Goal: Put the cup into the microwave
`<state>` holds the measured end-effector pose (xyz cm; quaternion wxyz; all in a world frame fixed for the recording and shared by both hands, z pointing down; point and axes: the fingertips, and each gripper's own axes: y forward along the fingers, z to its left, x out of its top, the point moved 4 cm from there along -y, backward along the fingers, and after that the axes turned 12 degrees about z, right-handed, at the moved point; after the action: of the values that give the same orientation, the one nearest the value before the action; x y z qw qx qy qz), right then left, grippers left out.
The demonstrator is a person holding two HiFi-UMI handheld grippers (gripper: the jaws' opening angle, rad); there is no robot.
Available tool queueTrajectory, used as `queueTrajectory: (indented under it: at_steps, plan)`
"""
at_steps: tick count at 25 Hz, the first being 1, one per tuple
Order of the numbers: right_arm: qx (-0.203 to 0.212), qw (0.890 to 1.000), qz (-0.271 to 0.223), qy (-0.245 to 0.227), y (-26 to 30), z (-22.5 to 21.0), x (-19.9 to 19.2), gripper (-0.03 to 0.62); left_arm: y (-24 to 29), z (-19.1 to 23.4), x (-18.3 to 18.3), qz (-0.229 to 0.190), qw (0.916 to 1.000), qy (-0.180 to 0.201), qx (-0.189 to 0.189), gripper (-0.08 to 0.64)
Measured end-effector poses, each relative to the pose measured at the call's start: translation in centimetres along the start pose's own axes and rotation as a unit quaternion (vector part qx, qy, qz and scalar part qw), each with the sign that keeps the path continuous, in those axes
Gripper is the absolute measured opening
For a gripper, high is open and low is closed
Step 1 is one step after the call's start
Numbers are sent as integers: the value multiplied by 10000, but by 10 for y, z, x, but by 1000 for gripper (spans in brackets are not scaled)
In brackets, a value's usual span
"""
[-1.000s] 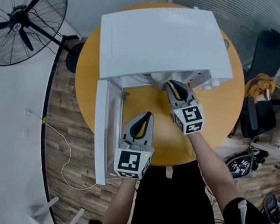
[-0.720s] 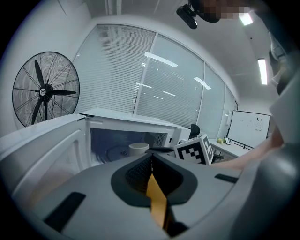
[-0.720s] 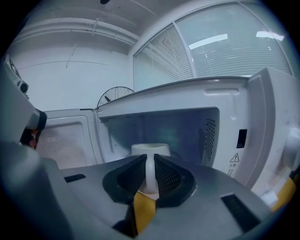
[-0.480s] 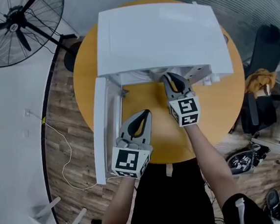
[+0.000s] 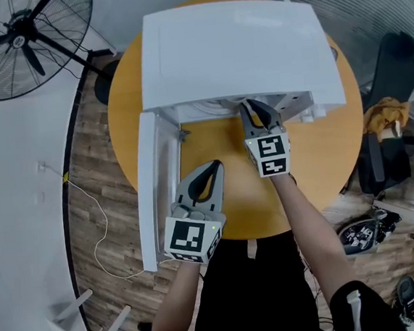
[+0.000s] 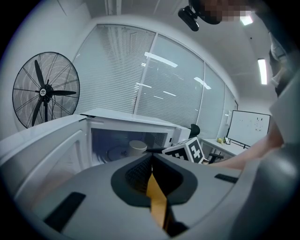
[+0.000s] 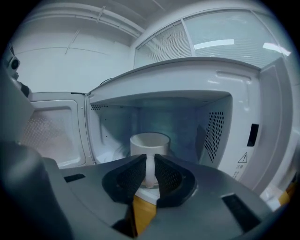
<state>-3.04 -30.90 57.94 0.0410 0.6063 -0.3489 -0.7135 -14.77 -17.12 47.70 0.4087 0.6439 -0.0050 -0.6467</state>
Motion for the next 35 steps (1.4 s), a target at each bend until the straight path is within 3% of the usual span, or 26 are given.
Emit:
queueTrajectory:
  at_steps: [19, 23, 35]
  plan:
    - [-11, 9999, -113, 26, 35, -1, 19, 115, -6, -2, -6, 43, 9999, -91, 68, -2]
    - [3, 10000, -29, 8, 44, 0, 22, 155, -9, 1, -8, 65, 9999, -104, 111, -2]
    - [116, 9997, 169, 133, 52, -1, 19, 195, -17, 4, -6, 10, 9998, -115, 177, -2]
